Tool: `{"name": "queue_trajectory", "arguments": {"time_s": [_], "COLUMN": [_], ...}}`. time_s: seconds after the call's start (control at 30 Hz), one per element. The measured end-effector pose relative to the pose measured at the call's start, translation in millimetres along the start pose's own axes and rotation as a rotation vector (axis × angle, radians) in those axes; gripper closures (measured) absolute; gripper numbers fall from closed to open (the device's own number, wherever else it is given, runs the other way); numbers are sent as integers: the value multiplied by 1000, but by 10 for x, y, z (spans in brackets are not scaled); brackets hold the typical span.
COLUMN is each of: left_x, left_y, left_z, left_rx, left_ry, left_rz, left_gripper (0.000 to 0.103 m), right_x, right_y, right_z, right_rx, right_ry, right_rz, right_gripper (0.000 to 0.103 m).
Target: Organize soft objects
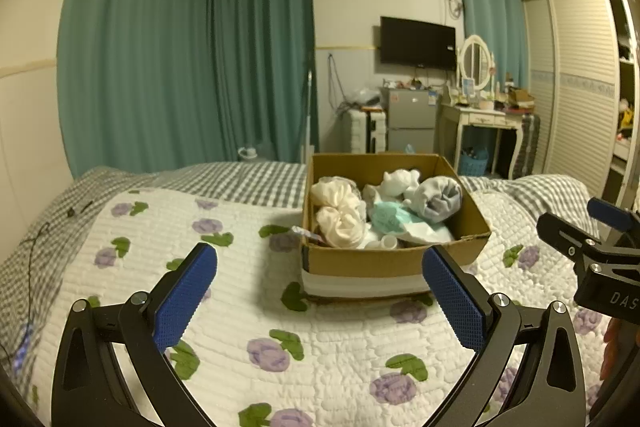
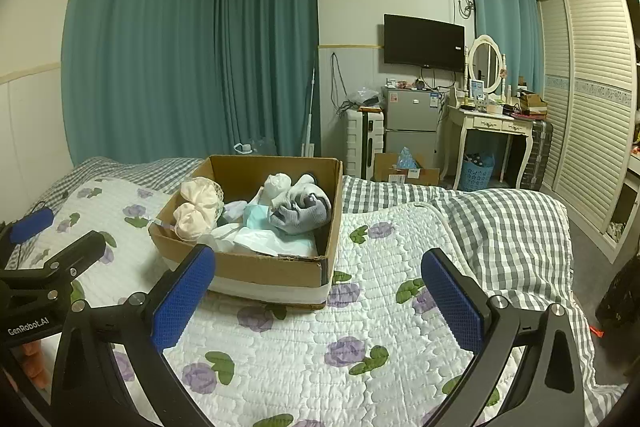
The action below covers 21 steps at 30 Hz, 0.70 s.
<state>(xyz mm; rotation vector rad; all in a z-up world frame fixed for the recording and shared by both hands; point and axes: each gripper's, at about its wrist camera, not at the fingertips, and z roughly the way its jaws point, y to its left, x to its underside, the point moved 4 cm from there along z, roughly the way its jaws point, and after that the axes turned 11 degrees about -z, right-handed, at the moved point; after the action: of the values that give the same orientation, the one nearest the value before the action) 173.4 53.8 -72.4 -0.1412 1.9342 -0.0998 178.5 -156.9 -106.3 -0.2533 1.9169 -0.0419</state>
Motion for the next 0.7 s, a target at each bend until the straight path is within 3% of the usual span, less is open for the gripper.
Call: {"name": "queue_trajectory", "arguments": {"time_s": [0.7], "left_x": [8], "left_y": [-10], "left_z": [-3], "left_rx": [-2], "left_ry": [2], "left_rz": [0], "left_gripper": [0], "right_x": [25], "right_y": [-4], "right_z": [26], "right_rx": [0], "right_ry": [12], "right_rz": [3], "right_gripper": [0]}}
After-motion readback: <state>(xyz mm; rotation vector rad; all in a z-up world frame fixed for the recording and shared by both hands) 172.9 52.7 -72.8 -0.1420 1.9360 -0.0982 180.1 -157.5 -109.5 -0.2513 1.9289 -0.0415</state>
